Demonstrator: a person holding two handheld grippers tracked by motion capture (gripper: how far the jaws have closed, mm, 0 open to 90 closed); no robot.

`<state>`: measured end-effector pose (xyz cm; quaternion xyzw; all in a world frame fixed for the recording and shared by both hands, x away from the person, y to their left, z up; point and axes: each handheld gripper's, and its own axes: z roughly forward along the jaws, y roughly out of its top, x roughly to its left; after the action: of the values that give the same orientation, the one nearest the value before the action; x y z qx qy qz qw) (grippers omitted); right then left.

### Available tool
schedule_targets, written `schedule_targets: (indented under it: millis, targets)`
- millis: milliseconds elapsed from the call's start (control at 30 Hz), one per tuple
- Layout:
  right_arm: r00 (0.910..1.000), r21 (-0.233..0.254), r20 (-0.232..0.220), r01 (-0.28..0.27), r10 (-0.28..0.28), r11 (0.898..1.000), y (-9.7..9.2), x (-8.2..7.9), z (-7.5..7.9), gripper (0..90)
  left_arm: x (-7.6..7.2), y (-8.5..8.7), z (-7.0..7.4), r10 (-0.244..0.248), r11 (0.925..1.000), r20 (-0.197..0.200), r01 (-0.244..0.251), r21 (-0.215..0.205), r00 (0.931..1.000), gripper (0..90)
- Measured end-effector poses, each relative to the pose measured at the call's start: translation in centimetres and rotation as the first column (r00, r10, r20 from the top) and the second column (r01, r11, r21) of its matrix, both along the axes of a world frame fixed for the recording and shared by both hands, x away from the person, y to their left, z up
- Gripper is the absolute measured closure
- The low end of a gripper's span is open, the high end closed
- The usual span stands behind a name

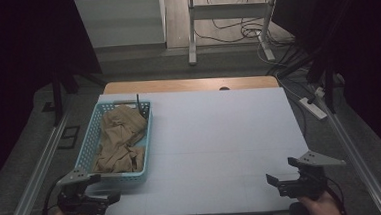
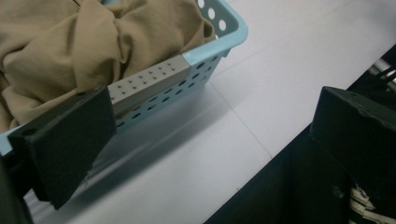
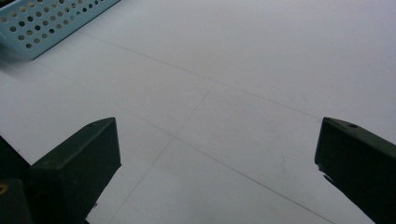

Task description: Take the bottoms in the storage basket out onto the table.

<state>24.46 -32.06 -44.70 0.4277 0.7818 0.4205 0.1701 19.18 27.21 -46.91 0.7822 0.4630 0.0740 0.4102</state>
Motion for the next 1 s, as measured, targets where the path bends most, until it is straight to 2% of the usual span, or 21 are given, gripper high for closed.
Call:
schedule_targets:
  millis: [67, 267, 533, 633, 800, 1000]
  targets:
    - [1.0000, -0.004, -0.002, -0.004, 0.004, 1.000, 0.08, 0.01, 0.00, 0.1, -0.07, 0.30, 0.06, 0.016, 0.9997, 0.004, -0.016, -0.019, 0.9999, 0.0]
    - [0.9997, -0.033, 0.010, -0.024, 0.024, 0.999, 0.42, -0.13, 0.03, 0.1, 0.03, 0.52, 0.03, 0.040, 0.9989, 0.000, -0.040, -0.024, 0.9992, 0.0]
    - [0.9987, -0.052, -0.015, -0.050, 0.049, 0.997, 0.67, 0.08, -0.12, 0.1, 0.15, 0.43, -0.01, 0.042, 0.9990, -0.005, -0.043, -0.014, 0.9991, 0.0]
    - [0.9983, -0.051, -0.021, -0.055, 0.054, 0.997, 0.66, 0.14, -0.14, 0.1, 0.14, 0.37, 0.02, 0.042, 0.9991, 0.003, -0.042, -0.009, 0.9991, 0.0]
    - [0.9977, -0.043, -0.040, -0.057, 0.055, 0.997, 0.63, 0.30, -0.19, 0.1, 0.13, 0.44, 0.06, 0.035, 0.9991, 0.001, -0.035, -0.023, 0.9994, 0.0]
    - [0.9975, -0.040, -0.045, -0.056, 0.055, 0.998, 0.59, 0.36, -0.21, 0.1, 0.08, 0.28, 0.28, 0.031, 0.9993, 0.020, -0.030, -0.020, 0.9993, 0.0]
